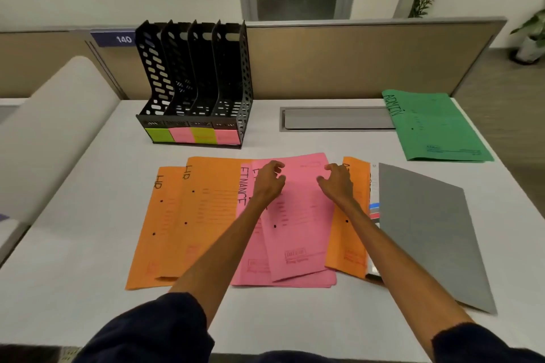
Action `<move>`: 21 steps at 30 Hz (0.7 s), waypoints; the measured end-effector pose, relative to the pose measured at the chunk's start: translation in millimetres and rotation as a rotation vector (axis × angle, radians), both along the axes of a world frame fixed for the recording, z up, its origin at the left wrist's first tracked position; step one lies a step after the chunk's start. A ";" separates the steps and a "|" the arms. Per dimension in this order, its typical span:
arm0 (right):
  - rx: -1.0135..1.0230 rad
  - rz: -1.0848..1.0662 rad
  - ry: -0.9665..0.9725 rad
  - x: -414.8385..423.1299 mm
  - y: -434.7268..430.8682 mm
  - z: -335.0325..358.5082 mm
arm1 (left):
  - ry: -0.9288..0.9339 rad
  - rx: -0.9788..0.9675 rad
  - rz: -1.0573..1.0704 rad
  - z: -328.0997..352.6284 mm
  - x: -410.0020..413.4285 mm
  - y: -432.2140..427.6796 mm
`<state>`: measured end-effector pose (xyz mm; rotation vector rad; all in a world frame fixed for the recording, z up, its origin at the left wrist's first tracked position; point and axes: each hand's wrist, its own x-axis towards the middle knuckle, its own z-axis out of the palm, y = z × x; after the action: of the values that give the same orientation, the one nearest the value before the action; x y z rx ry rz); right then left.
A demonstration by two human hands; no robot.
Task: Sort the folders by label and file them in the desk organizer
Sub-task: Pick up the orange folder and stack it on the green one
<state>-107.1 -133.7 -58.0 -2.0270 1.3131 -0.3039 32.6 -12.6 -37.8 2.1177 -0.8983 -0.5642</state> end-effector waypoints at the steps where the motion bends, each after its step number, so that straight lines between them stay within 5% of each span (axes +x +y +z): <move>1: -0.015 -0.023 0.015 -3.7 6.7 -2.3 | 0.008 0.008 -0.013 -3.2 -2.6 2.5; 14: -0.026 -0.148 0.110 -71.8 55.8 -27.5 | 0.180 0.175 -0.290 -30.5 -89.5 -14.2; 21: 0.059 -0.139 0.072 -88.9 56.9 -27.1 | 0.658 0.282 -0.111 -26.0 -131.1 -40.6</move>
<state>-196.0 -76.7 -85.2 -1.9172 1.4938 -0.2541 -98.5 -53.2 -63.9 1.9166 -0.5774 -1.4112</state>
